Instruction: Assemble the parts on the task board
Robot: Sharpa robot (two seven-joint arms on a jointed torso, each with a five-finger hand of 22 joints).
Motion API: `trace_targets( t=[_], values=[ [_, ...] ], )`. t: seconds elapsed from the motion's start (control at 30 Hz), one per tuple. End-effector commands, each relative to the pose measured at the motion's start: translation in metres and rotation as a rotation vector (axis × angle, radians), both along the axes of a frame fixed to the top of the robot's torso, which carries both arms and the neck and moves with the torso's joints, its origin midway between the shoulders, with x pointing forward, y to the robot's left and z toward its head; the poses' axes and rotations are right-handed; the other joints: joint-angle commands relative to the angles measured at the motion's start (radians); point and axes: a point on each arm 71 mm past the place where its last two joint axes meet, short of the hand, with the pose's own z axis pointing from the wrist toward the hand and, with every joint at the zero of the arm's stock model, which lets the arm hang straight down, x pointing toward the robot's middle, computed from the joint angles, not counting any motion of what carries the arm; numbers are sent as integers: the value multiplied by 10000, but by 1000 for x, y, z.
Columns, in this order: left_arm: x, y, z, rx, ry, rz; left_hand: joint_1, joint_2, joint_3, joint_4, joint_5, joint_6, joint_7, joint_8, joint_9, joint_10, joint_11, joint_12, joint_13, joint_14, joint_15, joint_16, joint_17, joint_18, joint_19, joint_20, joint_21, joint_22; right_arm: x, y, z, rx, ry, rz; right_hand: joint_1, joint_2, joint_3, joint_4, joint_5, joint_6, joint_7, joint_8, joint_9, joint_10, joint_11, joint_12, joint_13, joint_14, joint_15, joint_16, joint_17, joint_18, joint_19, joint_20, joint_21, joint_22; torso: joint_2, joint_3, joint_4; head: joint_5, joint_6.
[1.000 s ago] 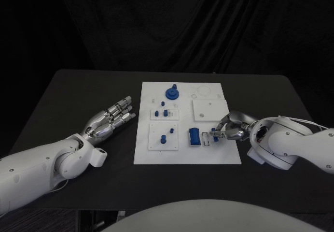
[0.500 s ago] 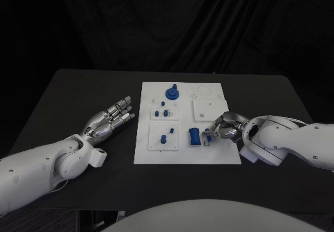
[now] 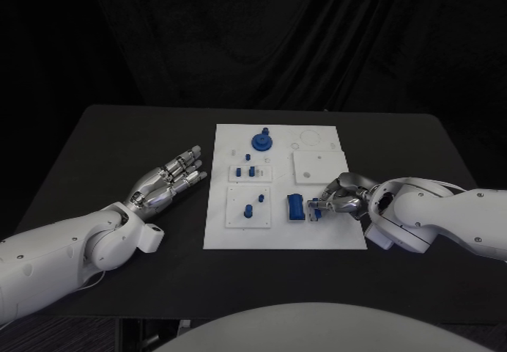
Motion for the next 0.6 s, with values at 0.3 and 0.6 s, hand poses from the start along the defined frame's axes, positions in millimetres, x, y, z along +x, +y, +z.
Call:
trace_targets(
  t=[0.3,0.6],
  values=[
    [-1,-2,1,-225,-53,-102,3,78,-14,-57,30,-5,85,52,11,11,78,49,11,14,84,-36,-11,117,-10,72,46,10,-3,2,-3,-241,308,301,-174,-23,-84,49,2,-6,58,-61,15,1041,-1,26,2633,967,24,-35,2251,62,478,11,-40,2233,-5,-6,11,-6,0],
    [0,-2,0,-217,-49,-97,-2,79,-4,-78,23,-5,97,51,11,8,90,47,10,14,89,-36,-11,115,-8,75,48,9,-3,4,-3,-357,276,561,-553,-143,-303,221,-3,-27,117,-168,16,1041,54,26,2633,956,73,-58,2204,86,429,56,-136,2199,-7,-10,-2,8,0]
  ],
)
